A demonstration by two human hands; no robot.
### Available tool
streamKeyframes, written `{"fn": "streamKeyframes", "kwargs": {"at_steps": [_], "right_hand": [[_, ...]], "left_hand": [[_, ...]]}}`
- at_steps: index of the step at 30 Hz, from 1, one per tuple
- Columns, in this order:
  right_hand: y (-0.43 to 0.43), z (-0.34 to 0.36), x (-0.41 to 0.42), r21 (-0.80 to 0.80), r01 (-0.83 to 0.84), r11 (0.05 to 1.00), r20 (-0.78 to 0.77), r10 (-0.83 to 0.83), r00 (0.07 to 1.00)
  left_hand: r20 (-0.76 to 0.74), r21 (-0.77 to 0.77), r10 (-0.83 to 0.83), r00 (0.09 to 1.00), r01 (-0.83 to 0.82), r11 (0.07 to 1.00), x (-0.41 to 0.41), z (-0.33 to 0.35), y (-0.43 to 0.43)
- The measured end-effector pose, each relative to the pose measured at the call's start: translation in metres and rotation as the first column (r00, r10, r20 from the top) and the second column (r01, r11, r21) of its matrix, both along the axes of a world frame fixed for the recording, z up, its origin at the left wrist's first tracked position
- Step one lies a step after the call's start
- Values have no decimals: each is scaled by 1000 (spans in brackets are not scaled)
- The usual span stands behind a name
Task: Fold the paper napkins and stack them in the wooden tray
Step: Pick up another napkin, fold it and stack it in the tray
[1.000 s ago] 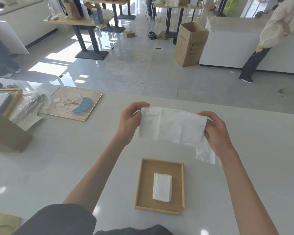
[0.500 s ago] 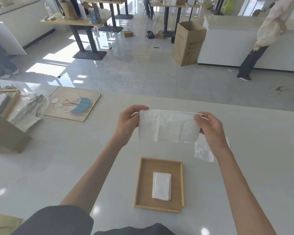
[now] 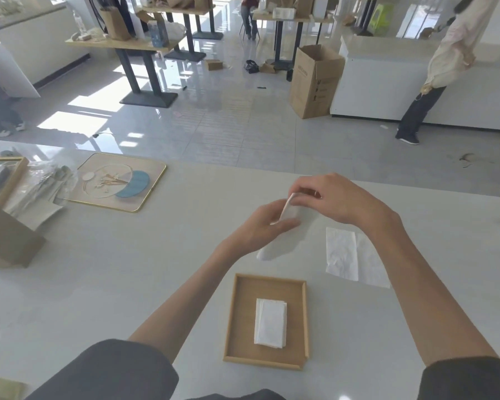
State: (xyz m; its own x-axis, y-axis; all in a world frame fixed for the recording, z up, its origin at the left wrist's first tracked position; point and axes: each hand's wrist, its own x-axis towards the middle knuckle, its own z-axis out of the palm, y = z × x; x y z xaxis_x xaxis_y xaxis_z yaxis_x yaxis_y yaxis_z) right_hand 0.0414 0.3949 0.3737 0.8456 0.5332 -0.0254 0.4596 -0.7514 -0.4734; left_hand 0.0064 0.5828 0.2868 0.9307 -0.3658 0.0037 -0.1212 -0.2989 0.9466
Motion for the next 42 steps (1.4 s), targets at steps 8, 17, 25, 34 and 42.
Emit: {"fn": "streamKeyframes", "kwargs": {"at_steps": [8,17,25,34,42], "right_hand": [[-25,-34,-15,607,387,694,-184,-351,918],[-5,-108,-43,665,641,382,-647,-132,751],[4,-109,-42,679,600,423,-554,-241,797],[0,-112,-41,675,471,567,-300,-372,878],[-4,-108,-40,646,351,677,-79,-399,914]], "left_hand": [[-211,-356,67,975,-141,924,-15,-3,-3],[-257,-285,191,947,-263,922,-19,-8,16],[-244,-244,252,936,-311,919,-20,-12,30],[-34,-27,403,914,-404,914,-19,-13,24],[184,81,394,900,-414,907,-13,-11,20]]}}
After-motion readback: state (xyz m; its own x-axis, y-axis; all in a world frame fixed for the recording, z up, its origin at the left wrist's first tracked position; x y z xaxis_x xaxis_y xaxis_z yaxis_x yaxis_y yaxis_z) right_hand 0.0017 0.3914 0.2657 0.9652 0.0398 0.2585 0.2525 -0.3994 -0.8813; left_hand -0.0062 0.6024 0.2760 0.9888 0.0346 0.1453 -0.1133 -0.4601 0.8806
